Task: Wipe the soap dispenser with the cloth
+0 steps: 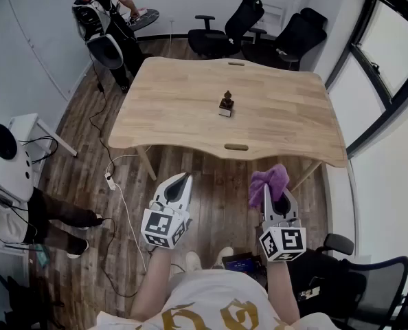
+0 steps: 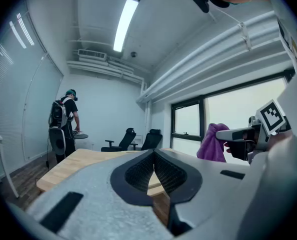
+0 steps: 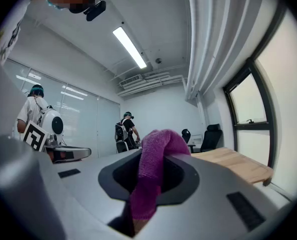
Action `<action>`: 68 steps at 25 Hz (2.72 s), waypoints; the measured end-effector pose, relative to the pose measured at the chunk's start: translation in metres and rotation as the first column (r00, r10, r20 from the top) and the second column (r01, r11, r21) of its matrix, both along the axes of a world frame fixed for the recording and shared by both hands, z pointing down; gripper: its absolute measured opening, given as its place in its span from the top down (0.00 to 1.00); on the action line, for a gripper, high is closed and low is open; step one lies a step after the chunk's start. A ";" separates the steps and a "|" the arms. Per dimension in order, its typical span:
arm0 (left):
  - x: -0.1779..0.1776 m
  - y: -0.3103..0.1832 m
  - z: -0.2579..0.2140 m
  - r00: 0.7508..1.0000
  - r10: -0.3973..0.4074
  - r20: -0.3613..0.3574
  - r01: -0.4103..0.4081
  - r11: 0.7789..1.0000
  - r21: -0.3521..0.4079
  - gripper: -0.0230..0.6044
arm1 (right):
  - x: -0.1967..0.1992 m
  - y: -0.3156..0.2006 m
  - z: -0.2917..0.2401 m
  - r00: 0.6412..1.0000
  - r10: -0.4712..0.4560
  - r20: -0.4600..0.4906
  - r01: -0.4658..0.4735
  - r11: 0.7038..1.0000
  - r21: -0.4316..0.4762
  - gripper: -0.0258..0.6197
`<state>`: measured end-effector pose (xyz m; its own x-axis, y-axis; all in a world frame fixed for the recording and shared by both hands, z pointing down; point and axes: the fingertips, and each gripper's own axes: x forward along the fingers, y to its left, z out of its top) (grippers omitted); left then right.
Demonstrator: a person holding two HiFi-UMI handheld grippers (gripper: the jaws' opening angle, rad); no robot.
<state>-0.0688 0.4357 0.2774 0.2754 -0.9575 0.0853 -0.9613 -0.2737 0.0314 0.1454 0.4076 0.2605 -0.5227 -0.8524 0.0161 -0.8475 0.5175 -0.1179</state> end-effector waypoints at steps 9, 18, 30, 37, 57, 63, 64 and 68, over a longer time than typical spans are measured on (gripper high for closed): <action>-0.017 0.009 0.009 1.000 0.007 -0.028 -0.008 1.000 -0.024 0.95 | -0.015 0.014 0.014 1.000 0.011 -0.017 -0.011 0.999 -0.042 0.86; -0.009 0.001 0.004 0.999 0.016 -0.039 -0.017 1.000 -0.015 0.95 | -0.008 0.011 0.011 0.998 0.001 0.058 0.003 0.998 -0.064 0.86; 0.053 -0.029 -0.008 1.000 0.018 -0.003 -0.018 0.999 0.028 0.95 | 0.057 -0.025 0.013 0.995 -0.024 0.098 0.030 0.997 -0.066 0.86; 0.057 -0.057 -0.002 1.000 -0.006 -0.014 0.006 0.999 0.032 0.95 | 0.061 -0.060 0.023 0.993 -0.046 0.110 0.054 0.996 -0.077 0.86; -0.023 -0.355 0.043 0.995 0.042 -0.092 -0.046 0.998 -0.045 0.95 | -0.022 -0.321 0.060 0.999 -0.015 0.031 0.020 0.986 -0.168 0.86; -0.041 -0.431 0.057 0.989 0.103 -0.107 -0.108 0.993 -0.047 0.95 | -0.045 -0.388 0.079 0.999 0.035 0.030 -0.028 0.978 -0.204 0.86; -0.042 -0.440 0.059 0.987 0.115 -0.110 -0.121 0.991 -0.049 0.95 | -0.047 -0.394 0.079 0.999 0.044 0.032 -0.037 0.978 -0.207 0.86; -0.047 -0.464 0.064 0.978 0.155 -0.141 -0.162 0.986 -0.044 0.95 | -0.053 -0.409 0.079 0.997 0.064 0.046 -0.052 0.975 -0.217 0.86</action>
<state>-0.1153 -0.0279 0.3415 0.4359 -0.8957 0.0880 -0.8914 -0.4163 0.1790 0.0927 -0.0019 0.3398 -0.4776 -0.8607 0.1764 -0.8650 0.4254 -0.2661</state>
